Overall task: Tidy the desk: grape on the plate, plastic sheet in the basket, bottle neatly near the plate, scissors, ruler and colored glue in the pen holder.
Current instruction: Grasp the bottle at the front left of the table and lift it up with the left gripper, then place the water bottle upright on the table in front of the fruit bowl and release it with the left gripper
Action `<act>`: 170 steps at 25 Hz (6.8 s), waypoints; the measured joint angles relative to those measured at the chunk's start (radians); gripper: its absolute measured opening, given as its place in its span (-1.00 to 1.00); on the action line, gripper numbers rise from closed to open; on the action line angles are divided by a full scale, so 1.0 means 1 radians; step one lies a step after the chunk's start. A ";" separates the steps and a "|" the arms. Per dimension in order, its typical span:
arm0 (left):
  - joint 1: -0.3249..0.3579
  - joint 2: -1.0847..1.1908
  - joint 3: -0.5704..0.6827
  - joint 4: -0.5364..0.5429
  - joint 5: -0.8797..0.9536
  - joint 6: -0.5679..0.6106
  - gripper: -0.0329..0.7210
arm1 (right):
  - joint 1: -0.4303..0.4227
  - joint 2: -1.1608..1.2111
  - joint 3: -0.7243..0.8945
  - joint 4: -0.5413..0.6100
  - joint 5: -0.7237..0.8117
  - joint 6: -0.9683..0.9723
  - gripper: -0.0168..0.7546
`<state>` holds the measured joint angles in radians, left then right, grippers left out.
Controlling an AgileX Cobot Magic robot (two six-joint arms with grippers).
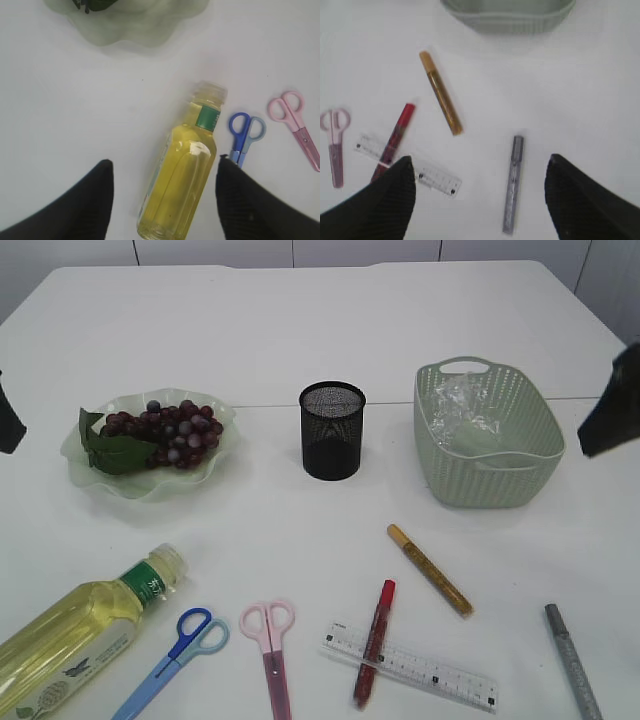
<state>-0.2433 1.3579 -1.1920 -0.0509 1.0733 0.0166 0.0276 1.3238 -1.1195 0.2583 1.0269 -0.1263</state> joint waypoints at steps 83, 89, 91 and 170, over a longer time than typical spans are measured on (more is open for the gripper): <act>-0.187 0.524 0.246 0.110 -0.141 0.017 0.42 | 0.057 -0.386 0.304 -0.081 0.024 0.064 0.56; -0.187 0.524 0.246 0.108 -0.141 0.015 0.33 | 0.057 -0.386 0.304 -0.081 0.024 0.064 0.56; -0.187 0.524 0.246 0.107 -0.141 0.015 0.33 | 0.057 -0.386 0.304 -0.081 0.024 0.064 0.56; -0.178 0.715 0.707 0.051 -2.266 -0.134 0.25 | 0.057 -0.386 0.304 -0.061 0.021 0.064 0.56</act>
<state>-0.4216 2.0731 -0.4851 0.0000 -1.1924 -0.1175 0.0849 0.9375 -0.8159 0.1974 1.0474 -0.0621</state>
